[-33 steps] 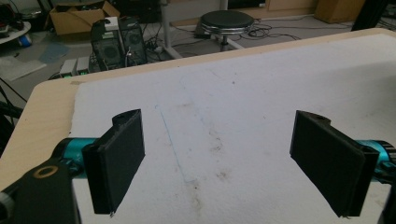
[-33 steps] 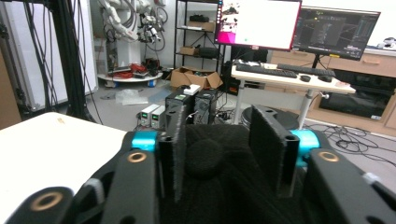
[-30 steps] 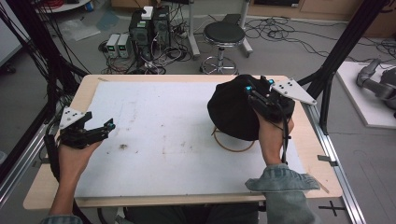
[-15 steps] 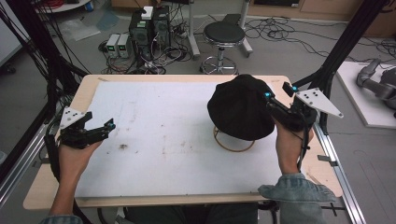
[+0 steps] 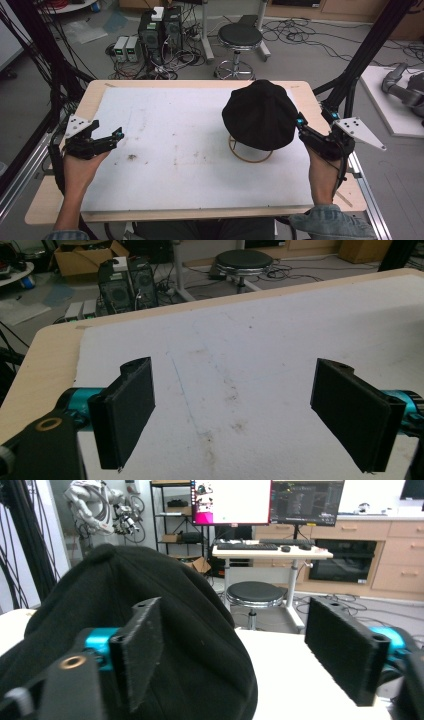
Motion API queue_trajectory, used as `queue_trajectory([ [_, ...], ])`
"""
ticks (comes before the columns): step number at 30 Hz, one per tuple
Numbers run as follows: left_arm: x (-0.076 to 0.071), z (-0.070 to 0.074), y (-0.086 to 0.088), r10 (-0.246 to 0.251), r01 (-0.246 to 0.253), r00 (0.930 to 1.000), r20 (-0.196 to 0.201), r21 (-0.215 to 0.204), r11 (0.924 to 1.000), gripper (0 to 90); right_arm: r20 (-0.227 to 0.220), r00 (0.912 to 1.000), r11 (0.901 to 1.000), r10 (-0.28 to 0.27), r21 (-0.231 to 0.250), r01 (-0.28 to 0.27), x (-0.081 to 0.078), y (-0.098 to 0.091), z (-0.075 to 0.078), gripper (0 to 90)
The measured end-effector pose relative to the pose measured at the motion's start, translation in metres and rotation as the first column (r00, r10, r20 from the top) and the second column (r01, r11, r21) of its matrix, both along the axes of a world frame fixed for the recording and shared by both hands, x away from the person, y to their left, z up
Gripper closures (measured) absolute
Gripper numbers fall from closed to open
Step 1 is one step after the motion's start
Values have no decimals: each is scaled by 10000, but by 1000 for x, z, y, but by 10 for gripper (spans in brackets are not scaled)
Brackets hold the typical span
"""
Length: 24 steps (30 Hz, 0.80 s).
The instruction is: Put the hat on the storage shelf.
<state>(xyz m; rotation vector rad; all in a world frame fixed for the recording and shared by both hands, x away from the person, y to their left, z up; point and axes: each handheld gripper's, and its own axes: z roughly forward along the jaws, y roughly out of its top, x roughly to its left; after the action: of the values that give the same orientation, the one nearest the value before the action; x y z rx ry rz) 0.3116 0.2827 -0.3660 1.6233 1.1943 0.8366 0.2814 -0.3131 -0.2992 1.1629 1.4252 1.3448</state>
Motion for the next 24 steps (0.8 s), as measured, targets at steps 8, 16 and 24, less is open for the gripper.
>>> queue_trajectory([
  [8, 1, -1, 0, 11, -11, 10000, -15, -27, 10000, 180, -222, 9997, 9986, -140, 499, 150, -16, -12, -15, 123],
  [16, 1, -1, 1, 50, -50, 10000, -18, -41, 10000, 180, -521, 9986, 9998, 26, 187, -17, -26, -14, -35, 114],
  [24, 2, -2, 1, 35, -36, 10000, -35, -42, 10000, 180, -1038, 9946, 10000, 29, -6, -30, -27, -19, -64, 113],
])
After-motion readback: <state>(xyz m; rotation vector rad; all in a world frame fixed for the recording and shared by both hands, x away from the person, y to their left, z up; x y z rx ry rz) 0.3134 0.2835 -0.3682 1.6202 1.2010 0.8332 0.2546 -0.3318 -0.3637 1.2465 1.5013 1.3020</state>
